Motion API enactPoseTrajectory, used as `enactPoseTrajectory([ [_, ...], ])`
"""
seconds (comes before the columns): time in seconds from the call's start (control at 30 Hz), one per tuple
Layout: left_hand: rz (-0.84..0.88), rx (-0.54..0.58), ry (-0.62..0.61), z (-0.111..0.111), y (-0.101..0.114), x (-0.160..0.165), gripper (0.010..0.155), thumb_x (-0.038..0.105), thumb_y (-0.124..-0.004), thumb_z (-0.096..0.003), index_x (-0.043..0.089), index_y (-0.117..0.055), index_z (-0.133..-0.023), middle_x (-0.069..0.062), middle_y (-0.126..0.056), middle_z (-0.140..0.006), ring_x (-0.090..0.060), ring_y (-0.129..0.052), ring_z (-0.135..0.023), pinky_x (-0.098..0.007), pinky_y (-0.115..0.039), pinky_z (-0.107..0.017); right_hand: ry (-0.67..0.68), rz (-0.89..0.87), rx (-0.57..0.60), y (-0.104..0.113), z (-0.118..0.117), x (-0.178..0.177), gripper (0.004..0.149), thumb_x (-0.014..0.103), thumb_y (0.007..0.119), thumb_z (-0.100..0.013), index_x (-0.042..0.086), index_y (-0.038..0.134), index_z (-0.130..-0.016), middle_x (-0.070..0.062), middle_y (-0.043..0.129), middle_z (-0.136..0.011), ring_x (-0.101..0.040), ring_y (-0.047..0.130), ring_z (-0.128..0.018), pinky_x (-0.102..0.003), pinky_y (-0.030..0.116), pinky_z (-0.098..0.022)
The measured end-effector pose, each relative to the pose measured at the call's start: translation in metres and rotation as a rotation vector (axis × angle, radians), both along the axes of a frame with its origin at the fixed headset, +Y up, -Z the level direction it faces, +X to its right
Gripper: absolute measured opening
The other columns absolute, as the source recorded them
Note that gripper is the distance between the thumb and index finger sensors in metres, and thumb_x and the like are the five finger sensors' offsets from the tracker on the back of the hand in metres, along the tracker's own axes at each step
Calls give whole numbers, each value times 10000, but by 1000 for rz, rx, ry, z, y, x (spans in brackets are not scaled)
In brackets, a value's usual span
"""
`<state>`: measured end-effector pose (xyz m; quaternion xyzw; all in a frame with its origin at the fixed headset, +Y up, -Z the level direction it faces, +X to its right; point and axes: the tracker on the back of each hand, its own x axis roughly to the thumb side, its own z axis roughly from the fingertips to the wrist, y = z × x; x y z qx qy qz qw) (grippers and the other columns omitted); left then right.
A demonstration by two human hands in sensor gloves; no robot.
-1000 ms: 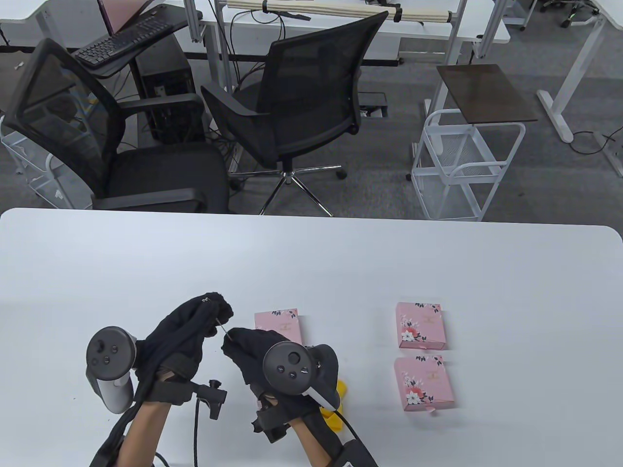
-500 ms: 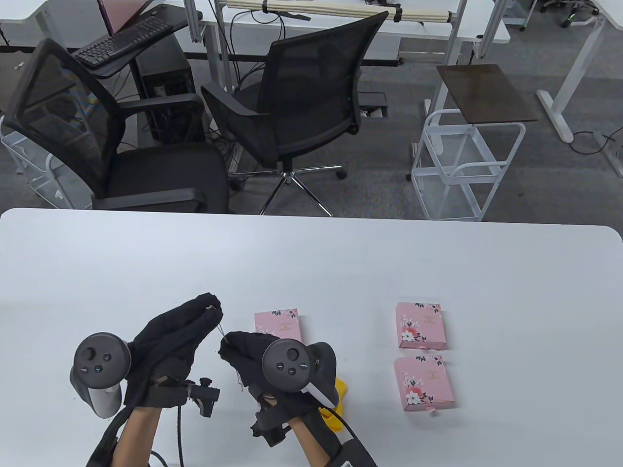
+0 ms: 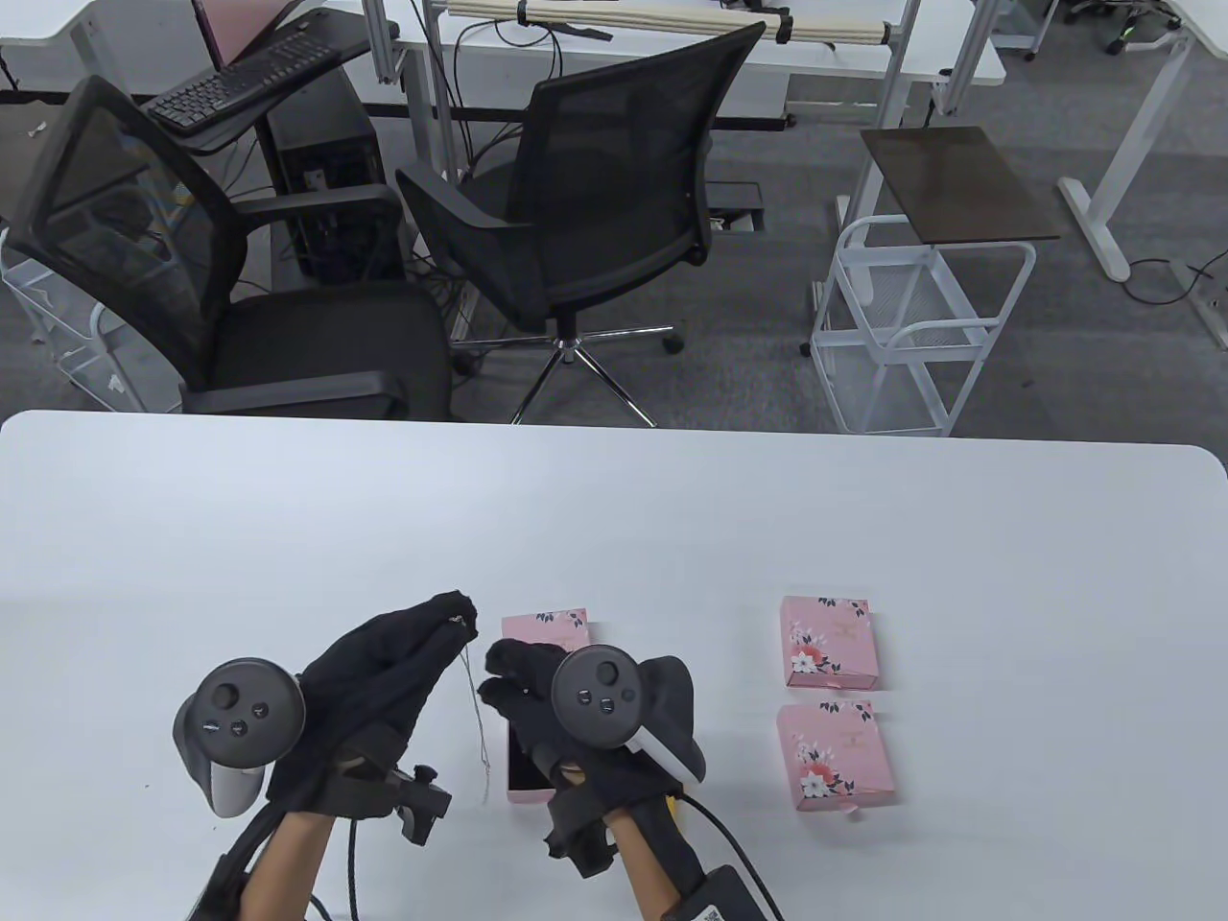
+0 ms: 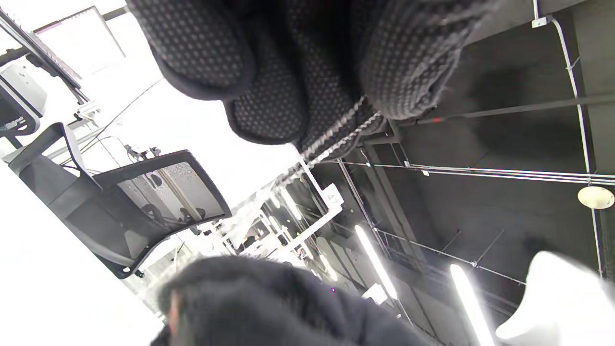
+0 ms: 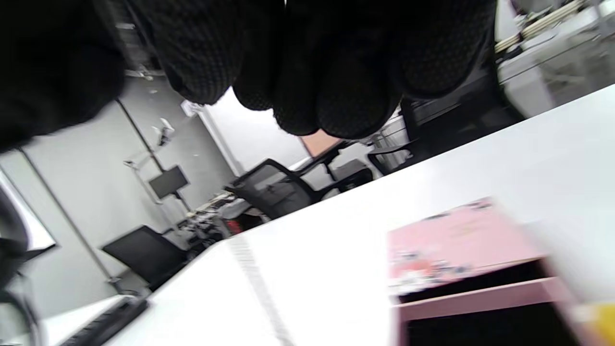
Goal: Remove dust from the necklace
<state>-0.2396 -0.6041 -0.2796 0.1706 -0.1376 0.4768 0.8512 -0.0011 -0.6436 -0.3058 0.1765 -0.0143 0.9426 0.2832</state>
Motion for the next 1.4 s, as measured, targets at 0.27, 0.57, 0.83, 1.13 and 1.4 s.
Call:
enactPoseTrajectory([
  [0.27,33,2,1,3,4,-4,370,445,-900,-557,297,-918,-896,12,-1051,-817,-225,-983,-743,-430,-854,-531,-35,401,-121,-45,-1,53,419,294,790,-646,185,709,-1043,-239,747,-1042,-481,808,-848,-606,662,-659],
  [0.57,51,2,-1,3,4,-4,370,444,-895,-562,294,-915,-899,15,-1049,-818,-225,-981,-743,-430,-853,-531,31,702,-327,-112,-3,46,581,293,802,-633,252,518,-1138,-280,515,-1171,-582,666,-948,-667,599,-692],
  [0.83,61,3,-6,4,4,-4,369,445,-894,-562,294,-916,-898,14,-1050,-816,-224,-982,-741,-430,-853,-530,-38,615,-167,-109,-4,56,514,285,872,-580,183,679,-1045,-160,824,-927,-347,909,-721,-538,729,-637],
  [1.13,76,-7,4,3,3,-5,367,442,-892,-564,293,-916,-898,12,-1050,-816,-225,-982,-741,-431,-853,-530,-114,120,-20,-46,0,82,543,273,853,-594,122,645,-1072,-184,815,-924,-353,908,-702,-549,726,-630],
  [1.4,70,-23,-1,2,2,-2,369,444,-892,-562,296,-915,-899,10,-1047,-826,-233,-977,-755,-440,-849,-540,11,-254,132,3,14,54,547,273,842,-604,116,632,-1083,-189,797,-940,-364,889,-724,-565,706,-643],
])
